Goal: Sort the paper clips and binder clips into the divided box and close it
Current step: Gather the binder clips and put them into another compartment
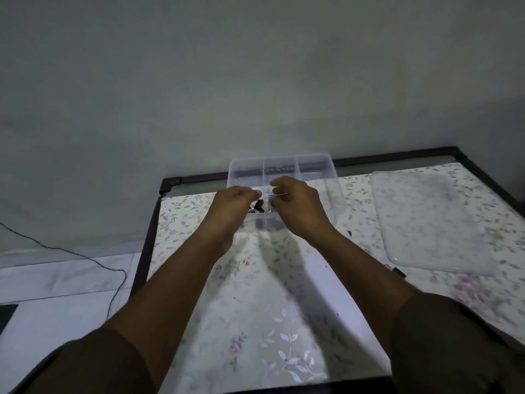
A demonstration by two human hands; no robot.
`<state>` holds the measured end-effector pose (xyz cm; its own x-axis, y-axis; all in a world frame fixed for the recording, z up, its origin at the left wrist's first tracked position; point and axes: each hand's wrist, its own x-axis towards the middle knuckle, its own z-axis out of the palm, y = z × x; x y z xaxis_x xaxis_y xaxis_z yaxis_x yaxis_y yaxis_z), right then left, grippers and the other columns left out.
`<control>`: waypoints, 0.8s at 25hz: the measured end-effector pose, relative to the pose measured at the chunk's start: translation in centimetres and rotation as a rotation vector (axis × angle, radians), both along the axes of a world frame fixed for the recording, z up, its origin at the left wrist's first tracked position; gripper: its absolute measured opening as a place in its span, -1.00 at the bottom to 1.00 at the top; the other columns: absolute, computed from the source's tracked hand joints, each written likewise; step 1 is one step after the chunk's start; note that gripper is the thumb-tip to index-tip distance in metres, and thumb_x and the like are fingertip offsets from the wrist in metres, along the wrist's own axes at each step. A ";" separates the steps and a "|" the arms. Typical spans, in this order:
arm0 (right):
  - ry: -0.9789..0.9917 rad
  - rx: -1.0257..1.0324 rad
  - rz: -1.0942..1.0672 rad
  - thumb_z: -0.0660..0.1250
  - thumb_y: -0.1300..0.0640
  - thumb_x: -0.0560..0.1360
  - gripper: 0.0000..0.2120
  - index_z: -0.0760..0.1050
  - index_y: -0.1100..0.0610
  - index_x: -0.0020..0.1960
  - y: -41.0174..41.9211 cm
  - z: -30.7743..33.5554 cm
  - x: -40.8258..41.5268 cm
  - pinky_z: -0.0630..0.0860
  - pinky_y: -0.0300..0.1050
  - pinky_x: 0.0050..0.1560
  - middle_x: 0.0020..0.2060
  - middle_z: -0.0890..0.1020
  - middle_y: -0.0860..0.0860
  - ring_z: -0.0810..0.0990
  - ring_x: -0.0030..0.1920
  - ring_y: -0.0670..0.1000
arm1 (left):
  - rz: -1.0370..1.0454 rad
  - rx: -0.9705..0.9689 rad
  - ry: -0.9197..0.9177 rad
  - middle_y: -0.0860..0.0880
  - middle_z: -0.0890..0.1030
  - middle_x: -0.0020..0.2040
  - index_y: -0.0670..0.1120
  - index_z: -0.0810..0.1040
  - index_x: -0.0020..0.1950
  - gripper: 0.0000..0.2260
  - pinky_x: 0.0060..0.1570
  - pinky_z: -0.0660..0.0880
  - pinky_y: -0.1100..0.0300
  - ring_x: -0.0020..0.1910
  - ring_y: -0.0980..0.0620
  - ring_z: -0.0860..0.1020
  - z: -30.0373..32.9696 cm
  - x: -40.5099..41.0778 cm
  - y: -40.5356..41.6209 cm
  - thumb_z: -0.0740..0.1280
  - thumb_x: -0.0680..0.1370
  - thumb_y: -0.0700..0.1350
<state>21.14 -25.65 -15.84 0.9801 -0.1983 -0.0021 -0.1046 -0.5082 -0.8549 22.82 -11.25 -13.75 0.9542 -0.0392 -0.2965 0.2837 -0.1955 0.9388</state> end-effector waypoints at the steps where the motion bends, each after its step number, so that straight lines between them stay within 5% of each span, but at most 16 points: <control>1: 0.008 -0.034 0.001 0.38 0.21 0.54 -0.69 0.58 0.12 0.28 -1.1 0.1 -1.4 0.54 -0.16 0.18 0.17 0.68 0.04 0.67 0.07 -0.02 | -0.046 0.035 -0.026 -0.03 0.67 -0.01 -0.09 0.68 0.01 -0.86 -0.06 0.44 0.14 -0.03 0.04 0.57 -0.3 -1.1 -0.6 0.40 0.53 -0.08; 4: 0.092 -0.162 -0.007 0.41 0.15 0.55 -0.73 0.61 0.12 0.24 -5.4 -0.6 -6.6 0.50 -0.22 0.07 0.14 0.69 0.02 0.66 -0.02 -0.05 | -0.205 0.128 -0.010 0.02 0.65 0.16 -0.08 0.64 0.22 -0.70 0.11 0.48 0.11 0.14 0.05 0.57 -1.9 -4.6 -2.8 0.40 0.52 -0.01; 7: 0.205 -0.240 -0.089 0.42 0.13 0.53 -0.73 0.61 0.11 0.23 -10.7 -2.0 -11.6 0.62 -0.04 0.07 0.16 0.68 0.05 0.70 0.02 0.03 | -0.361 0.224 0.027 -0.02 0.59 0.32 -0.04 0.58 0.32 -0.57 0.31 0.48 -0.02 0.26 0.02 0.55 -3.7 -8.0 -5.8 0.42 0.49 0.08; 14: 0.554 -0.430 -0.065 0.54 0.00 0.43 -0.43 0.48 0.11 0.37 -18.0 -3.9 -16.5 0.58 -0.01 0.09 0.22 0.59 0.12 0.59 0.19 0.14 | -0.651 0.589 -0.102 -0.15 0.39 0.45 -0.02 0.35 0.51 -0.35 0.26 0.39 0.14 0.33 -0.10 0.49 -7.8 -11.4 -13.0 0.47 0.47 0.05; 20: 0.464 -0.518 -0.019 0.55 0.07 0.39 -0.47 0.42 0.19 0.24 -16.7 -6.8 -14.6 0.40 -0.08 -0.14 0.13 0.50 0.18 0.58 0.07 0.20 | -0.787 0.865 -0.240 -0.20 0.29 0.32 -0.05 0.24 0.54 -0.11 0.29 0.42 0.02 0.30 -0.20 0.36 -10.4 -9.9 -17.7 0.56 0.33 0.16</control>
<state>6.52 -42.31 -22.64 0.8972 -0.3041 -0.3202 -0.4135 -0.8331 -0.3674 12.89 -28.93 -24.13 0.7920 -0.5136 -0.3300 -0.3624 -0.8306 0.4228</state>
